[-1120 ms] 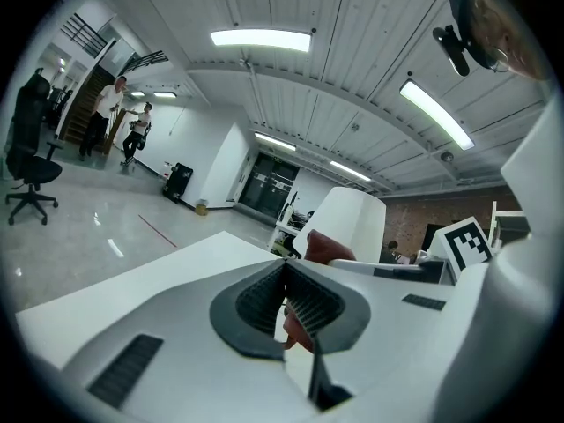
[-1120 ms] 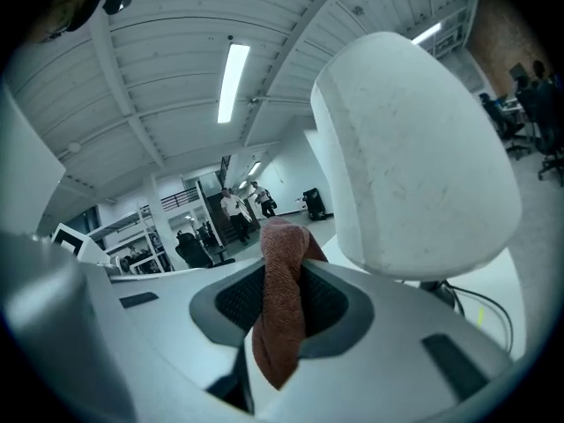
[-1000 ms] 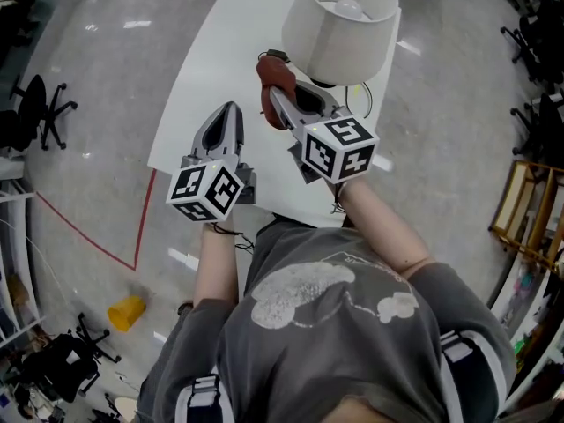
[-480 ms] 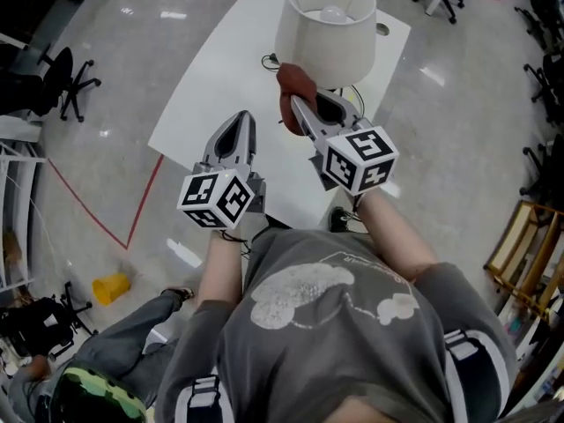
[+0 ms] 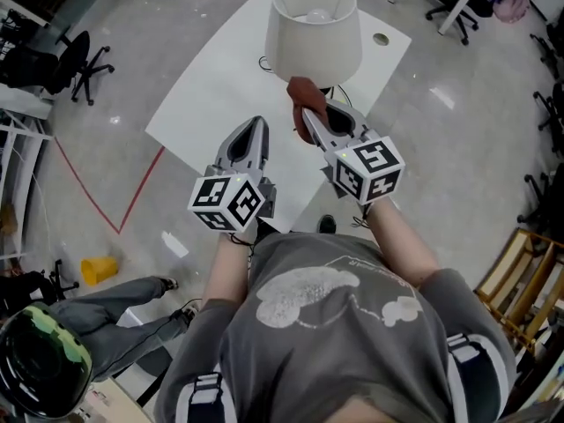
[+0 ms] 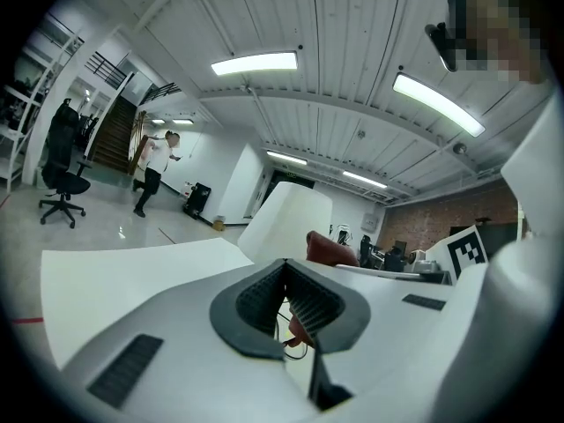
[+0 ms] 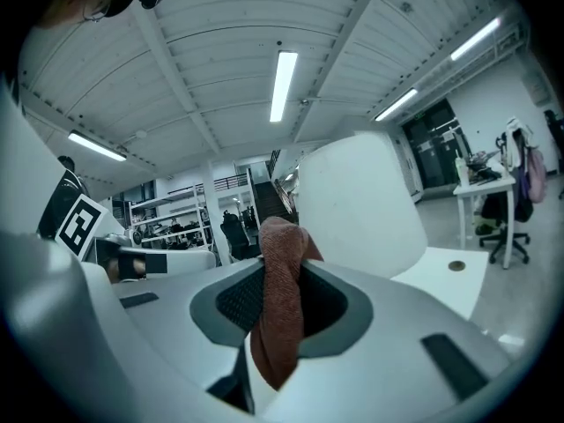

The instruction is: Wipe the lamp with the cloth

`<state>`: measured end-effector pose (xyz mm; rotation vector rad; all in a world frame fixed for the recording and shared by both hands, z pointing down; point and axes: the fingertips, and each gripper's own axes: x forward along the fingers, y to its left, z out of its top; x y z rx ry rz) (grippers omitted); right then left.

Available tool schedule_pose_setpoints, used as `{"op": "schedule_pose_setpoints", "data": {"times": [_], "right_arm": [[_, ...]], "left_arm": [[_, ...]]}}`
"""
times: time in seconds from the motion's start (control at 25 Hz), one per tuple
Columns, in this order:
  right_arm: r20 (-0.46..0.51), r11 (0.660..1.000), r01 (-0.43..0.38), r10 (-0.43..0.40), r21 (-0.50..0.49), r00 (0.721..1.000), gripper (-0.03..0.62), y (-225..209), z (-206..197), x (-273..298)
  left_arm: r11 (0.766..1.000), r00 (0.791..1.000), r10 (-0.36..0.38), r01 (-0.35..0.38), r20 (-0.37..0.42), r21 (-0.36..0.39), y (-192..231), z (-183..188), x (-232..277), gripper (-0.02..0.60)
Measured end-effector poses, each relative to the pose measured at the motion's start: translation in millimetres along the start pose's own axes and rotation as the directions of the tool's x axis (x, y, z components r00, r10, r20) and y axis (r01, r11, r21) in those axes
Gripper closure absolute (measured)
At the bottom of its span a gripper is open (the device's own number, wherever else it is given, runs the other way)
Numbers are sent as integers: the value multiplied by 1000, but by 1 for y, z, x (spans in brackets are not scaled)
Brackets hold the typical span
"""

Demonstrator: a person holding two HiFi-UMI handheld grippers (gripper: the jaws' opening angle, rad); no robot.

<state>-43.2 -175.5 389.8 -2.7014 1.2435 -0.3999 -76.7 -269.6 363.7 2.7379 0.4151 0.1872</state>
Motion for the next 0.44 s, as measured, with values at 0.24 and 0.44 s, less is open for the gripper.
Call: {"op": "schedule_pose_setpoints", "data": {"times": [0.24,0.44], "right_arm": [[-14,1000,14,-14,5,1000,505,-17,-9,-27],[-14,999,33,-33,3,999,505,-31,-12,-49]], "left_arm": [[1000,1000,-5,6,2,-11,-27,-13,1,574],[1000,1000,-21,21,-1,-4,-49,-20,3,574]]}}
